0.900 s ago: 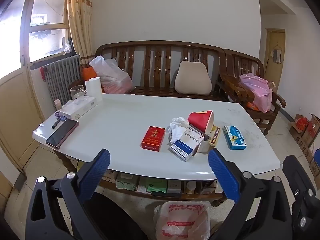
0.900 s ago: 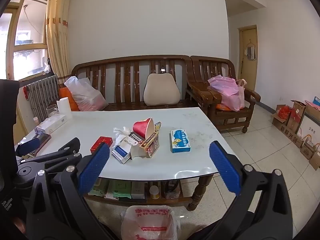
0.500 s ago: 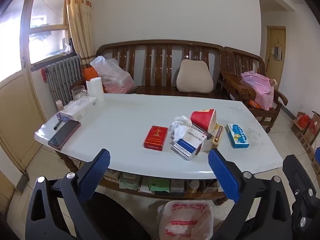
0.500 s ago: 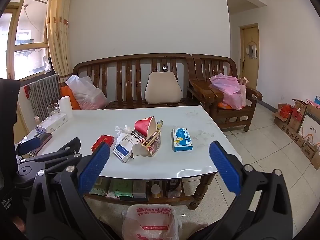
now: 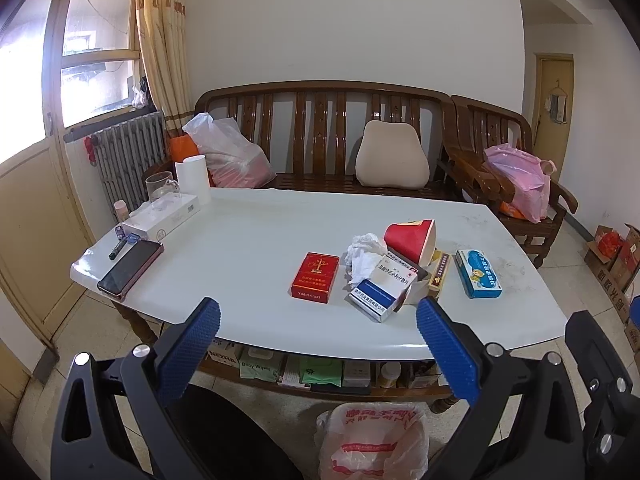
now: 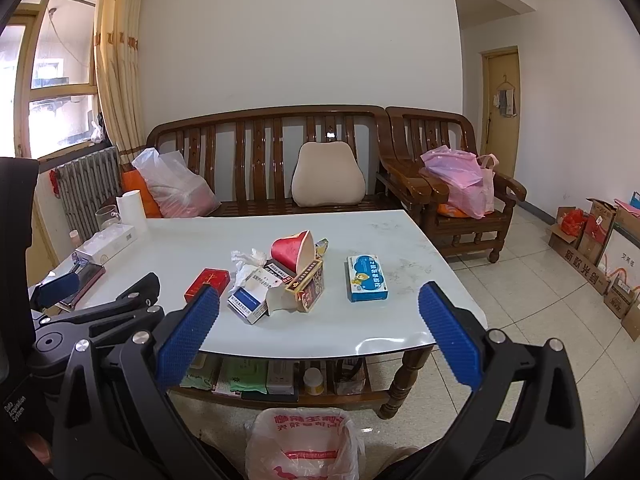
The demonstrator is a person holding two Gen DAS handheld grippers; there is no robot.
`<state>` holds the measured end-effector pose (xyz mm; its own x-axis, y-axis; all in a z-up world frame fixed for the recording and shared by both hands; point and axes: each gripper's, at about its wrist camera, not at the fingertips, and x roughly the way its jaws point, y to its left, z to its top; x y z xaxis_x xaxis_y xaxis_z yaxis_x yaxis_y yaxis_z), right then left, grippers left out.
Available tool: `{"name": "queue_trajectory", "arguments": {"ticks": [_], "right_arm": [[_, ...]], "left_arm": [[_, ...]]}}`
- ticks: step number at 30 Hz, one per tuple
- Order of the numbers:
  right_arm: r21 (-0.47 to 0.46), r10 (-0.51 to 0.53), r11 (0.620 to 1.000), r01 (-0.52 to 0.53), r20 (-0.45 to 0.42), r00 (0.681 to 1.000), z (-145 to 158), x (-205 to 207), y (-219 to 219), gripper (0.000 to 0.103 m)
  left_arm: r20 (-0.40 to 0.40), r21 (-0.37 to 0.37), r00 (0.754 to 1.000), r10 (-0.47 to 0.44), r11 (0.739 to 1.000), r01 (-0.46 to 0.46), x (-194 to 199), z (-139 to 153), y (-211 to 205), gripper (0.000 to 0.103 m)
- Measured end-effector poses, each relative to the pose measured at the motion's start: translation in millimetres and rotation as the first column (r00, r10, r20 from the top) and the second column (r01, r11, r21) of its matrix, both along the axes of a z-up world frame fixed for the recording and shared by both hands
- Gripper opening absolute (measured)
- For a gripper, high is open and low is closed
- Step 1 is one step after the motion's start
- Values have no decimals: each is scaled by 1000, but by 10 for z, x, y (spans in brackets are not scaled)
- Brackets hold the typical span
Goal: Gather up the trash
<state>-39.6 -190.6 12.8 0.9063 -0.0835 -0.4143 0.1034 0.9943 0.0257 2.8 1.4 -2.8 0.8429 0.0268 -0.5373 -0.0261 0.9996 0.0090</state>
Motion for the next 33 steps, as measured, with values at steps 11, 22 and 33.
{"name": "queue_trajectory", "arguments": {"ticks": [11, 22, 33], "right_arm": [[2, 0, 1000, 0, -4, 1000, -2, 15, -1, 98], [-3, -3, 1000, 3, -3, 1000, -3, 9, 0, 98], [-3, -3, 1000, 3, -4, 1000, -4, 12, 11, 98]], "left_arm": [[-8, 6, 1000, 2, 1000, -2, 32, -26, 14, 96], [-10, 10, 1000, 4, 1000, -4, 33, -17, 29, 96], [-9, 15, 1000, 5, 1000, -5, 25, -10, 22, 96]]}}
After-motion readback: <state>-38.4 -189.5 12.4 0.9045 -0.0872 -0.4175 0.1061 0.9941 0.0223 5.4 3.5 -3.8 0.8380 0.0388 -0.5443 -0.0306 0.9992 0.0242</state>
